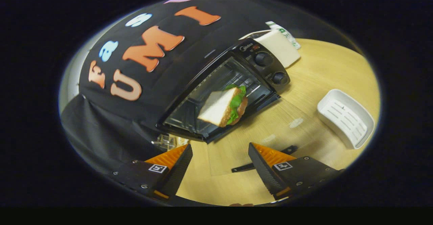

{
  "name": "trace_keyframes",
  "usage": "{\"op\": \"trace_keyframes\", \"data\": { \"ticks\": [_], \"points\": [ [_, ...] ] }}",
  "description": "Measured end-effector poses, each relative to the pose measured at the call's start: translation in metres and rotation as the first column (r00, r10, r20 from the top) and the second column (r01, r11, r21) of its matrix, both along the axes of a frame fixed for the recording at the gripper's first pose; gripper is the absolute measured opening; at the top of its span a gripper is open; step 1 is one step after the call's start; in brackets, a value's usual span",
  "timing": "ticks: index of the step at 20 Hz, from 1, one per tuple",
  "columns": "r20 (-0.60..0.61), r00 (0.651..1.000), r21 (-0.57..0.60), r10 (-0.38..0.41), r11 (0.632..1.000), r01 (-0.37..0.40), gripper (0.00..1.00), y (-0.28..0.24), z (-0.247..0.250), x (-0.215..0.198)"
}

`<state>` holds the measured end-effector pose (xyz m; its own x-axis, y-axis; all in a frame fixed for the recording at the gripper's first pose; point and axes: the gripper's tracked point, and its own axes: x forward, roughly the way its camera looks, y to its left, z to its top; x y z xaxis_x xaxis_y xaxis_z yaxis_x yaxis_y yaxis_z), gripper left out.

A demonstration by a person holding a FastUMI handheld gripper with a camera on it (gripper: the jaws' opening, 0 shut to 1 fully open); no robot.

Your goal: Open the toaster oven, put the food inside, and close the toaster oven door.

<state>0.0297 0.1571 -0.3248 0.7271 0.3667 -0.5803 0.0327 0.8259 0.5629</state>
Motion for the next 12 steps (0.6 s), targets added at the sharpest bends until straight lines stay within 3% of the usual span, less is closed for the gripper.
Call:
{"op": "trace_keyframes", "data": {
  "ticks": [4,10,12],
  "points": [
    [0.006,0.994,-0.236,0.111,0.966,-0.107,0.98,-0.015,-0.031,-0.036],
    [-0.013,0.973,-0.512,0.229,0.834,-0.203,0.99,-0.030,-0.070,-0.061],
    [-0.024,0.970,-0.547,0.242,0.809,-0.215,0.99,-0.031,-0.080,-0.062]
  ]
}}
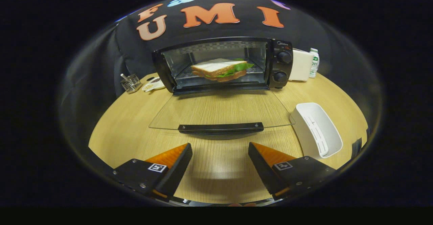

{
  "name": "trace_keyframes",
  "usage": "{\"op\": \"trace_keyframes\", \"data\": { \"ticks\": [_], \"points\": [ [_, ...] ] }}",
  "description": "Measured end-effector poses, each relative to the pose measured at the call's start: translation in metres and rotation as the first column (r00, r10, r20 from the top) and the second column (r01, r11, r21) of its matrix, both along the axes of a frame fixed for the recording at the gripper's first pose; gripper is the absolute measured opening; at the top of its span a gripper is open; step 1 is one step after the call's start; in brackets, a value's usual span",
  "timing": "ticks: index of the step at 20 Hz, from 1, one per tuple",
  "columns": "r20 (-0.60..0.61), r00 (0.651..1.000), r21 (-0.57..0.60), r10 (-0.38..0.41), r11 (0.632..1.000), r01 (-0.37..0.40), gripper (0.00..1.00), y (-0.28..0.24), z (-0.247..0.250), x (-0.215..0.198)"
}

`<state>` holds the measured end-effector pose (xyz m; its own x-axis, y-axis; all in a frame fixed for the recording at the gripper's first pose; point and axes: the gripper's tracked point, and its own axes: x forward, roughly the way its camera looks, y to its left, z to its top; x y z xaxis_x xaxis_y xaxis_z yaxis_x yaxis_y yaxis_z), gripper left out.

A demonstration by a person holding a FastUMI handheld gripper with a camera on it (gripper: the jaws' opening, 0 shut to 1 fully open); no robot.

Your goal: Open the toaster oven, put the food inside, and close the toaster oven door.

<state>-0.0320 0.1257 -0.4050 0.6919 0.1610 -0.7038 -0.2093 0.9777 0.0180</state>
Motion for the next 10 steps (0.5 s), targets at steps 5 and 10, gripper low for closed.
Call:
{"op": "trace_keyframes", "data": {
  "ticks": [5,10],
  "points": [
    [-0.027,0.999,0.008,-0.040,0.999,0.040,0.99,-0.001,-0.016,0.014],
    [-0.011,1.000,-0.025,-0.023,0.999,0.023,0.99,0.000,-0.015,0.023]
  ]
}}
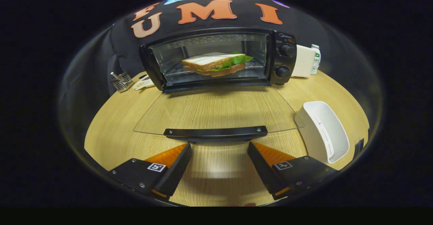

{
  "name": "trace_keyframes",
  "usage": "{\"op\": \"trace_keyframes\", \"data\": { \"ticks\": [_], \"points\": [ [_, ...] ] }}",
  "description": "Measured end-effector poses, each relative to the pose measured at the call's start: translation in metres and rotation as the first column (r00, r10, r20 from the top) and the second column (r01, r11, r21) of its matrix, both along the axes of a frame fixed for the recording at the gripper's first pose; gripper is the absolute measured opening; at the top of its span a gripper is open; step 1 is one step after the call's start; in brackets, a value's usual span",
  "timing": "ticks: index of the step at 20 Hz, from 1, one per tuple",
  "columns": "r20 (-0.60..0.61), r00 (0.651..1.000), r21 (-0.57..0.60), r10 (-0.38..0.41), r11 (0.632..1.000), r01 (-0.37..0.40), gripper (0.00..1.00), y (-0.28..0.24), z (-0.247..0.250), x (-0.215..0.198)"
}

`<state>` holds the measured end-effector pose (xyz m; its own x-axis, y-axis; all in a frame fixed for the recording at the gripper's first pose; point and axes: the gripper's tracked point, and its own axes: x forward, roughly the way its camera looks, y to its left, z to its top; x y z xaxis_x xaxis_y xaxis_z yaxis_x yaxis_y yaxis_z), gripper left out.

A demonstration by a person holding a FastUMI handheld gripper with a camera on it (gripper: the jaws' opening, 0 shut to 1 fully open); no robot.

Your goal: Open the toaster oven, put the food inside, and close the toaster oven door.

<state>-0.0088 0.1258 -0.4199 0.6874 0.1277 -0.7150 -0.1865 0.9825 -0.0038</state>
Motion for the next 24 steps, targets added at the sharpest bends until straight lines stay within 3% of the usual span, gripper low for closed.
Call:
{"op": "trace_keyframes", "data": {
  "ticks": [11,17,24],
  "points": [
    [0.013,1.000,0.040,0.014,0.999,-0.014,0.99,0.003,0.032,0.003],
    [0.069,0.996,0.052,0.048,0.997,-0.052,0.99,0.008,0.067,0.017],
    [0.185,0.982,0.116,0.034,0.992,-0.056,0.99,0.020,0.125,0.053]
  ]
}}
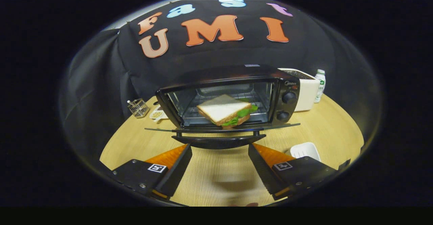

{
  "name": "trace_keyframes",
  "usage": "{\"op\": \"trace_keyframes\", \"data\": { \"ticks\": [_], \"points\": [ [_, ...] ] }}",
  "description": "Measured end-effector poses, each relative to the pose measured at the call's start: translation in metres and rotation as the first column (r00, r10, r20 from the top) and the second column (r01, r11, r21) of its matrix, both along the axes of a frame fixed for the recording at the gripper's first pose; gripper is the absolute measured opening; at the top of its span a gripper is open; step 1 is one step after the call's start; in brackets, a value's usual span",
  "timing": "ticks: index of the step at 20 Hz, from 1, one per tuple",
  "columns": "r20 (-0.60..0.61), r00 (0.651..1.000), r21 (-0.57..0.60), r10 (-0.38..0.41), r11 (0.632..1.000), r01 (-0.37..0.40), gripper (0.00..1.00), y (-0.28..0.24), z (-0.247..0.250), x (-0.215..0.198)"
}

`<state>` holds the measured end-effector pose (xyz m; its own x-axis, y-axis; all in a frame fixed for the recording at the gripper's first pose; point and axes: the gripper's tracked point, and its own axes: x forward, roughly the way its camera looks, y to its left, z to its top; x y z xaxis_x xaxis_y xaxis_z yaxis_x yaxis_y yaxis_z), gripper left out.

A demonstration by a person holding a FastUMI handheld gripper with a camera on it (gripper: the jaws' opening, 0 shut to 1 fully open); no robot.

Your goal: Open the toaster oven, put the food inside, and close the toaster oven door.

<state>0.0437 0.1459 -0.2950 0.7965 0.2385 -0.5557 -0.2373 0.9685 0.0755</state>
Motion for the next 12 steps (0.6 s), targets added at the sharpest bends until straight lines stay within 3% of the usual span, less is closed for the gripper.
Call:
{"op": "trace_keyframes", "data": {
  "ticks": [12],
  "points": [
    [0.147,0.989,0.031,-0.034,0.999,0.030,0.99,0.016,0.050,0.087]
  ]
}}
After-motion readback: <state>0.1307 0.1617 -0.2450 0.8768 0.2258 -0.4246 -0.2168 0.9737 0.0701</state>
